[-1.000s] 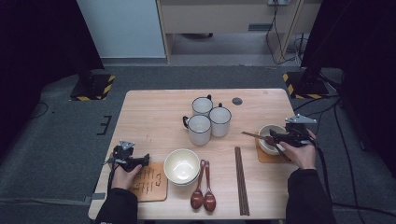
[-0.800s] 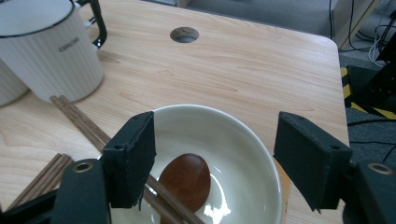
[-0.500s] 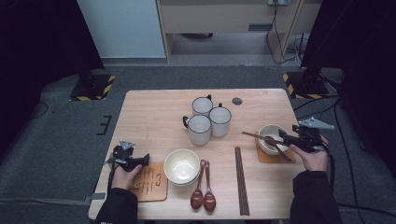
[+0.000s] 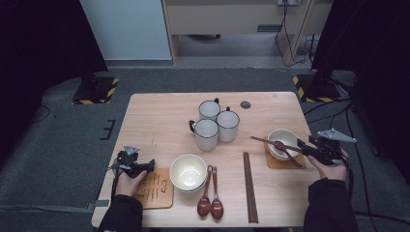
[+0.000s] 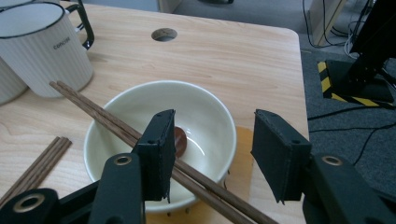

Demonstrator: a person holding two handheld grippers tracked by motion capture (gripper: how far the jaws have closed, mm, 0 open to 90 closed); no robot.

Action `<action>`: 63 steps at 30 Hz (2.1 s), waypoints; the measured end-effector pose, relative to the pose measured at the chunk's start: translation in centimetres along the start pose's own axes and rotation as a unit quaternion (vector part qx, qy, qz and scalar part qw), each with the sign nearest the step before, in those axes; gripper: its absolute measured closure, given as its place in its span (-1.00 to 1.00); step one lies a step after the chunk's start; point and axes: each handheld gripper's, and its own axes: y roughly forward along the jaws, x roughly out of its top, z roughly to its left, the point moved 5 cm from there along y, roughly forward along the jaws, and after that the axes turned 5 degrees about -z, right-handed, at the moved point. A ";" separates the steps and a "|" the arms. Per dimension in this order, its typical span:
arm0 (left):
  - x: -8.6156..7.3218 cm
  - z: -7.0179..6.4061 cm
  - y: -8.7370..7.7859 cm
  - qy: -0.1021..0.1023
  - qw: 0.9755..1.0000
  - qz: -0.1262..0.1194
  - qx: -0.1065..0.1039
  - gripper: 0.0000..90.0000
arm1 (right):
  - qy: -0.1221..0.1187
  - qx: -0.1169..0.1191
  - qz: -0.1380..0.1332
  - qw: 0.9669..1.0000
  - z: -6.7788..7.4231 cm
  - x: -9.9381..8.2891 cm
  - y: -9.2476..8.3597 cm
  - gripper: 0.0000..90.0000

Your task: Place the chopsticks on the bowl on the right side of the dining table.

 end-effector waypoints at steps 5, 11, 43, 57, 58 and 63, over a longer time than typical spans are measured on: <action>0.0 0.0 0.0 0.000 1.000 0.000 0.000 -0.98 | 0.000 -0.006 0.009 1.000 0.0 -1.0 -0.4 0.14; 0.0 0.0 0.0 0.000 1.000 0.000 0.000 -0.98 | -0.006 -0.015 0.015 1.000 0.2 -1.8 -1.1 0.19; 0.0 0.0 0.0 0.000 1.000 0.000 0.000 -0.98 | -0.014 -0.032 0.057 0.998 0.1 -4.2 -1.3 0.51; 0.0 0.0 0.0 0.000 1.000 0.000 0.000 -0.98 | -0.018 -0.041 0.057 0.997 0.0 -4.3 -0.7 0.47; 0.0 0.0 0.0 0.000 1.000 0.000 0.000 -0.98 | -0.019 -0.043 0.057 0.997 -0.1 -4.3 -0.6 0.45; 0.0 0.0 0.0 0.000 1.000 0.000 0.000 -0.98 | -0.015 -0.045 0.055 0.997 -0.2 -4.2 -0.4 0.43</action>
